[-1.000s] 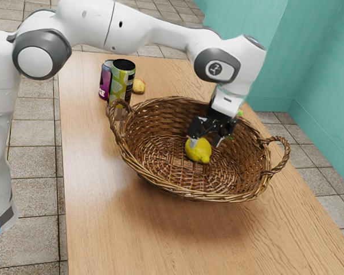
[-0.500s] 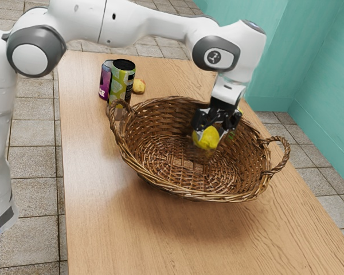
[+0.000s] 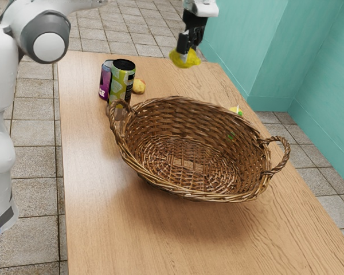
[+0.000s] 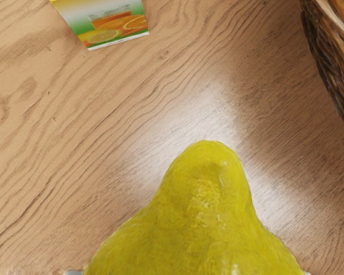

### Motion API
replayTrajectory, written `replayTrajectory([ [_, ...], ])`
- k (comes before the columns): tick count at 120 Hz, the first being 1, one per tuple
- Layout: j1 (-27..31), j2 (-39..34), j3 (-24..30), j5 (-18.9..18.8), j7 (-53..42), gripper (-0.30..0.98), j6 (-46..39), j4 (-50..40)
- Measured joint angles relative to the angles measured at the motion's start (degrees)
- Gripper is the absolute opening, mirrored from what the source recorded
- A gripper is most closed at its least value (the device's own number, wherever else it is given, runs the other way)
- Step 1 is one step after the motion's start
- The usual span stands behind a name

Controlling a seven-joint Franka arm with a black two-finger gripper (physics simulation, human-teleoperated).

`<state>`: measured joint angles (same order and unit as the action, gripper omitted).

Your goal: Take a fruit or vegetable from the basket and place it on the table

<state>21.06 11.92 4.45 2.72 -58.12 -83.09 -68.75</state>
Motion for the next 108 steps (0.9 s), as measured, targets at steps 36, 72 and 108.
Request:
replayTrajectory([
  [36,7.4,8.1,0.4,1.8,7.2,0.30,-0.9,1.5],
  [72,11.5,15.4,0.9,3.0,10.3,0.37,-6.1,4.1],
  [108,14.1,17.2,2.1,5.3,10.6,0.65,-8.8,4.2],
])
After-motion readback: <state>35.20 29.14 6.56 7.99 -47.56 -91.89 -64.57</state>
